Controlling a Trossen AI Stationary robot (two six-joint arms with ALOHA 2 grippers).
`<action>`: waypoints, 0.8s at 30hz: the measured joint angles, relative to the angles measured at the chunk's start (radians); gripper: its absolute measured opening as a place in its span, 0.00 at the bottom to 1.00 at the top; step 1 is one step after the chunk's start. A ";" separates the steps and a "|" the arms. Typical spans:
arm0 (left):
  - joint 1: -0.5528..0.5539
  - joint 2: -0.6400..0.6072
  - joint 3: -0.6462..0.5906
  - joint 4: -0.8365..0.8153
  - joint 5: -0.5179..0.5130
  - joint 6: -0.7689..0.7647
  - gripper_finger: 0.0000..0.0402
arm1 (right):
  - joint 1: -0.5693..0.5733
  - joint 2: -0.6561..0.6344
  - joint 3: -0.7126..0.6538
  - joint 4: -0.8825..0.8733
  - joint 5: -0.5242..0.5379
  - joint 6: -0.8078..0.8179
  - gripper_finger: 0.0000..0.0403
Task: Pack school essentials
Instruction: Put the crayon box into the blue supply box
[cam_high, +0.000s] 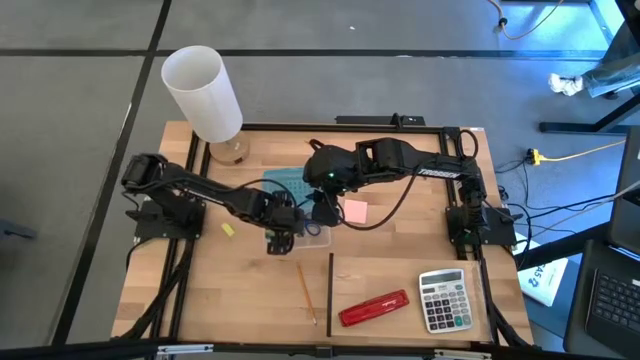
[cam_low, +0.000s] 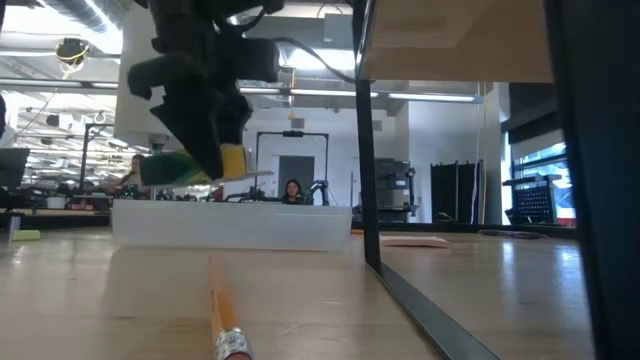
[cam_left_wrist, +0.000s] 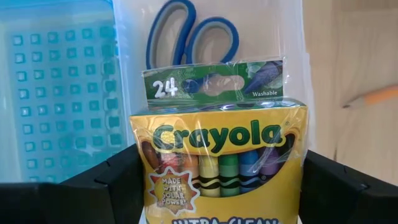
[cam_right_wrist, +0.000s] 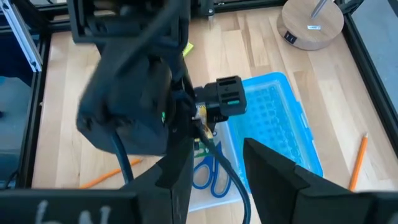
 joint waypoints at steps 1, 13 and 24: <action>0.000 0.008 0.000 0.000 0.000 0.000 0.76 | 0.000 0.000 0.000 0.002 0.000 0.000 0.35; 0.000 0.082 0.000 0.019 -0.006 0.019 0.77 | 0.000 0.000 0.000 0.034 0.000 0.000 0.35; 0.000 0.083 -0.001 0.023 -0.005 0.019 0.78 | 0.000 0.000 0.000 0.036 0.000 0.000 0.35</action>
